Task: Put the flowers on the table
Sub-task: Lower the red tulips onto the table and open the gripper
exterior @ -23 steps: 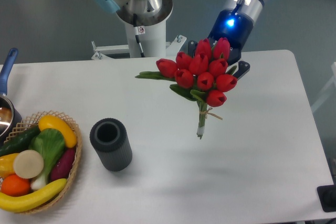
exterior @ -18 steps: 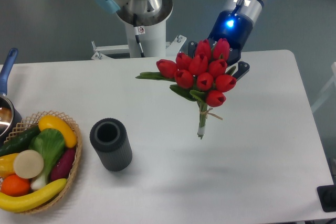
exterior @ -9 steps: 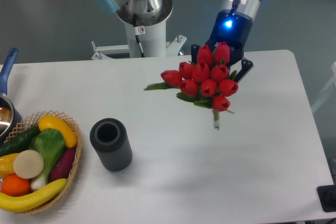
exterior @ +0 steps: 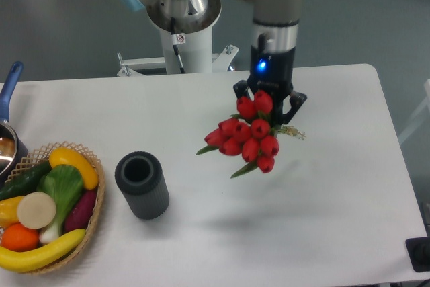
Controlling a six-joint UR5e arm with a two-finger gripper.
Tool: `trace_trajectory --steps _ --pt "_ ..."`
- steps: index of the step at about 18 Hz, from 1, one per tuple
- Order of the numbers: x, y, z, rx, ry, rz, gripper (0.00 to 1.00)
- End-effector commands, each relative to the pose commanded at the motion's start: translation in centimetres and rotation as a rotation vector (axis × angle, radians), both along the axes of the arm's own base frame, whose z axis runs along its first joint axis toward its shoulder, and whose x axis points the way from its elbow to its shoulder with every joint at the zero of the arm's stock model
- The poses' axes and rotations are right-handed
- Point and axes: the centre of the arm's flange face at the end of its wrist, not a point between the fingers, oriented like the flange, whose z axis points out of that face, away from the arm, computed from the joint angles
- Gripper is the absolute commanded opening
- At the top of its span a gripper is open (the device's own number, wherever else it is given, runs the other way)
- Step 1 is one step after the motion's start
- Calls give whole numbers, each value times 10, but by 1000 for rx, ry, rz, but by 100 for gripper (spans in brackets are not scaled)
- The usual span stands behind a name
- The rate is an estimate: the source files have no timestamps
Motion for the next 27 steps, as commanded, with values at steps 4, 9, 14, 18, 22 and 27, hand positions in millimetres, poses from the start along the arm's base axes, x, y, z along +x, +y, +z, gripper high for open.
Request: trace_trajectory --steps 4,9,14,18,22,27 --pt "3 10 -30 -133 14 -50 42" --pt "1 29 -87 -277 -10 -73 40" --pt "-3 38 -107 -290 -36 -89 36" --pt "-9 41 -96 -230 -45 -88 90" --pt "-27 42 -70 -126 -46 -65 100" --pt "-38 42 -44 -77 -30 -71 100"
